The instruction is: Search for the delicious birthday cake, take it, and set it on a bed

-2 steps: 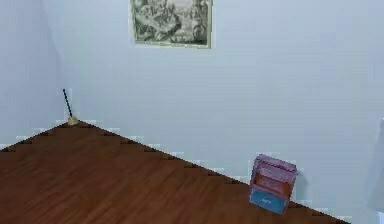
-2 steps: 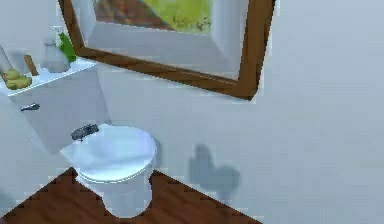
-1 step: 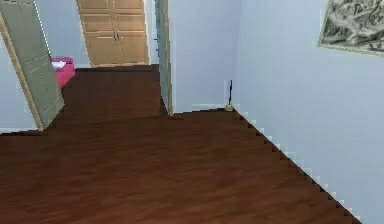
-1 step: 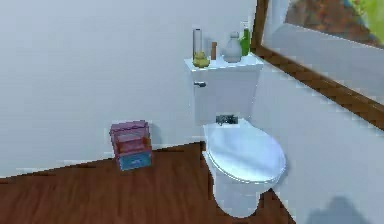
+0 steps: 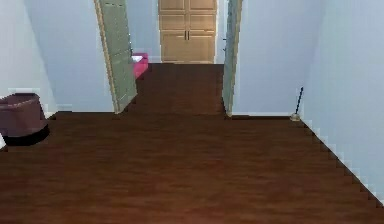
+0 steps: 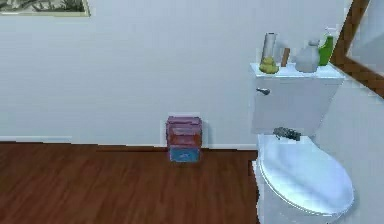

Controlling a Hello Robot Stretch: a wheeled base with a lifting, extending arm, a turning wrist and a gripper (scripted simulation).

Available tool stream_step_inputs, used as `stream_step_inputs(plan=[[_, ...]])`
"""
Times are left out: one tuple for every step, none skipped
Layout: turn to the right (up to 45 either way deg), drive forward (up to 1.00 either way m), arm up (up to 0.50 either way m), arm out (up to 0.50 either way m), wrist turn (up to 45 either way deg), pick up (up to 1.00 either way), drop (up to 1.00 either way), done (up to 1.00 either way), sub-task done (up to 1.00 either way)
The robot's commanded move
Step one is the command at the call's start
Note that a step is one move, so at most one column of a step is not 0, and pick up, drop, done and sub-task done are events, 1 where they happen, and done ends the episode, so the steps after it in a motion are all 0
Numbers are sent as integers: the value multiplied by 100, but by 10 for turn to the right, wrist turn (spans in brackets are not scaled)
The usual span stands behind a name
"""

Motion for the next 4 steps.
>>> stream_step_inputs(plan=[[0,100,0,0,0,0,0,0,0],[-30,0,0,0,0,0,0,0,0],[0,100,0,0,0,0,0,0,0],[0,70,0,0,0,0,0,0,0]])
